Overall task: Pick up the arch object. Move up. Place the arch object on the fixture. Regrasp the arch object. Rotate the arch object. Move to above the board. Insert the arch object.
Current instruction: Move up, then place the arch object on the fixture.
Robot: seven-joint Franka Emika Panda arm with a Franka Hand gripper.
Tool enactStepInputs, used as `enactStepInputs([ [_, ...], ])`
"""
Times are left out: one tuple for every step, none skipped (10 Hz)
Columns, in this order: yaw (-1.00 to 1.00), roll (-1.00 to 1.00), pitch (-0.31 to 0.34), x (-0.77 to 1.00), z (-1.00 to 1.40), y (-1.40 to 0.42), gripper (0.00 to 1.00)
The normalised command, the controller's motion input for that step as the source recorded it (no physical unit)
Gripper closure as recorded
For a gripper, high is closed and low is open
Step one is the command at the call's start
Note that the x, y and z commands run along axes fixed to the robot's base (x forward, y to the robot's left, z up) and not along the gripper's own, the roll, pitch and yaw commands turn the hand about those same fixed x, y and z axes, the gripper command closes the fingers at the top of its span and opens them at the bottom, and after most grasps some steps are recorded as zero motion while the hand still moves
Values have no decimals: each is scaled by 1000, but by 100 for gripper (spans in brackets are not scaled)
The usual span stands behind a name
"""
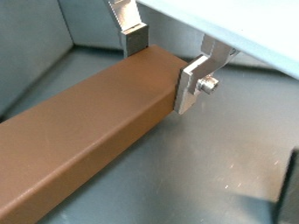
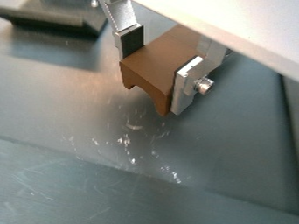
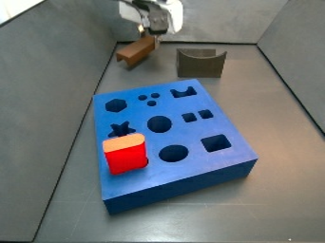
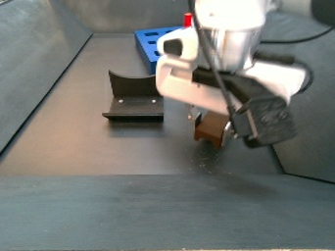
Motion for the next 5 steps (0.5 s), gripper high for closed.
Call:
enactStepInputs([
  [6, 33, 31, -53, 554, -12, 100],
  [-5, 51, 45, -38, 413, -7, 100],
  [-13, 69, 64, -23, 224, -9, 100],
  [0, 0, 0, 0, 1000, 0, 100],
  [1, 9, 7, 0, 1000, 2, 100],
])
